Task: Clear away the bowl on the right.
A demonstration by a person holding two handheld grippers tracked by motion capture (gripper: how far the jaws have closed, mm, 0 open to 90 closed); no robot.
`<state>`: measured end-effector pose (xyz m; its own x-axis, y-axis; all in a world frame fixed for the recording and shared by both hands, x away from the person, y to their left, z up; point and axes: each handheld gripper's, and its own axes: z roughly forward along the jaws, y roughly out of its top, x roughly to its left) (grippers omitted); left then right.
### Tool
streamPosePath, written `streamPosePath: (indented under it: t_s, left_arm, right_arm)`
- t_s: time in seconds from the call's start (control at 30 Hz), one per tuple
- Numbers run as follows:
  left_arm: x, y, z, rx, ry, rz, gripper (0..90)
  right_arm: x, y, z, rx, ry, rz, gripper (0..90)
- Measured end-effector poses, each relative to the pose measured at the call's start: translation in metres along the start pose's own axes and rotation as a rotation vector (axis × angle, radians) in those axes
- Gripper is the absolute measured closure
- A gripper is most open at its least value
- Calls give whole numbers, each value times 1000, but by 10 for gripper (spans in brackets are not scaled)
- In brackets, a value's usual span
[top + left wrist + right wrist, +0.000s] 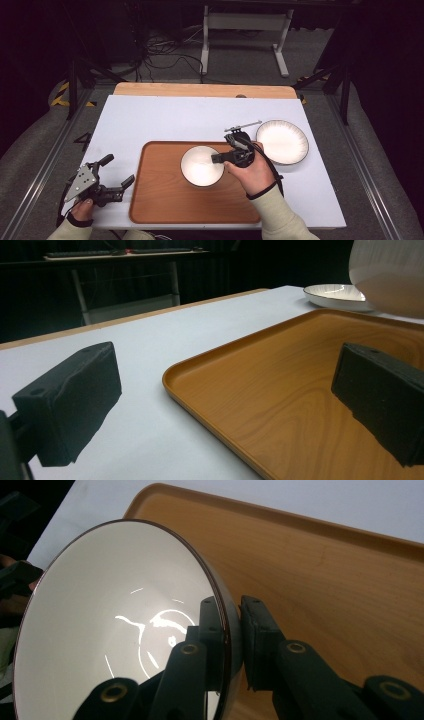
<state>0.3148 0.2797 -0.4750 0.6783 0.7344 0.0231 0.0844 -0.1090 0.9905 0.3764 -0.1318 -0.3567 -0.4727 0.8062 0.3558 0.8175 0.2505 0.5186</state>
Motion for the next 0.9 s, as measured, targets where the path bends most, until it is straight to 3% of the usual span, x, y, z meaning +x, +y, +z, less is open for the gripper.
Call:
streamPosePath:
  t_s: [0.27, 0.9]
  left_arm:
    - [0, 0, 0, -1, 0, 0, 2]
    - [0, 0, 0, -1, 0, 0, 3]
  right_arm:
    - [4, -3, 22, 52, 1, -8, 806]
    - [3, -7, 47, 116, -15, -18, 801]
